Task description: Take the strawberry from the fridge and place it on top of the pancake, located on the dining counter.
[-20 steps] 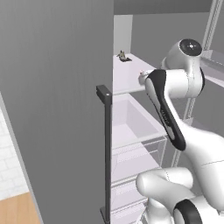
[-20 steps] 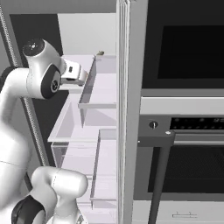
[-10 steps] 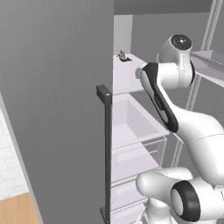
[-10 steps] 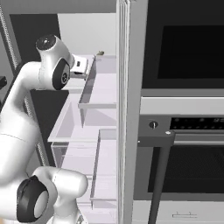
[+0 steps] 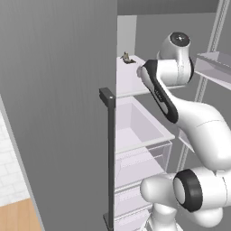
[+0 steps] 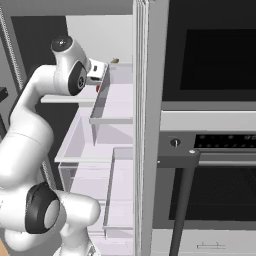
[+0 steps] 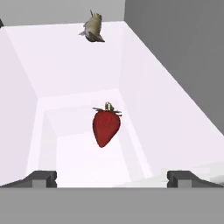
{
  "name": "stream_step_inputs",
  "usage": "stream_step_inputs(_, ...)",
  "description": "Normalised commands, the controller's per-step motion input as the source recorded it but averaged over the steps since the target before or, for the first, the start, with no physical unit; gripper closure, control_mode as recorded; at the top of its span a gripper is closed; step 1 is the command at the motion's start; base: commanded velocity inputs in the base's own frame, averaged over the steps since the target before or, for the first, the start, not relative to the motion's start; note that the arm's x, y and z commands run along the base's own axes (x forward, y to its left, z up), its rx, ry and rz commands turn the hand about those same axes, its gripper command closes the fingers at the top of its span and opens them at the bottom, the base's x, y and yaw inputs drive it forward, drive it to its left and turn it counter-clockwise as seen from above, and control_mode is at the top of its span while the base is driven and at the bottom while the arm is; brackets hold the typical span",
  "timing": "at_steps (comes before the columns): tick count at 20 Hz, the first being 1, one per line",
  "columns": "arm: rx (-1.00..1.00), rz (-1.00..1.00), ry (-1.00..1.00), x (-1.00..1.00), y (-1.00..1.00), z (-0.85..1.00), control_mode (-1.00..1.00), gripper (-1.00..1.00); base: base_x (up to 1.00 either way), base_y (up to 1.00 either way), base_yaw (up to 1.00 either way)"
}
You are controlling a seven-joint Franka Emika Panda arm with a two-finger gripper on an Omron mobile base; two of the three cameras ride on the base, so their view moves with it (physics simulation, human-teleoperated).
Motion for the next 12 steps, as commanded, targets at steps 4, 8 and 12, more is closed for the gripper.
stream_step_inputs(4,0.00,0.00,0.00,0.41,0.00,-0.03,-1.00,-1.00,0.00,0.00,0.00)
stream_step_inputs(8,0.02,0.00,0.00,0.25,0.03,-0.14,-1.00,-1.00,0.00,0.00,0.00)
stream_step_inputs(12,0.00,0.00,-0.01,0.26,0.10,-0.20,-1.00,-1.00,0.00,0.00,0.00)
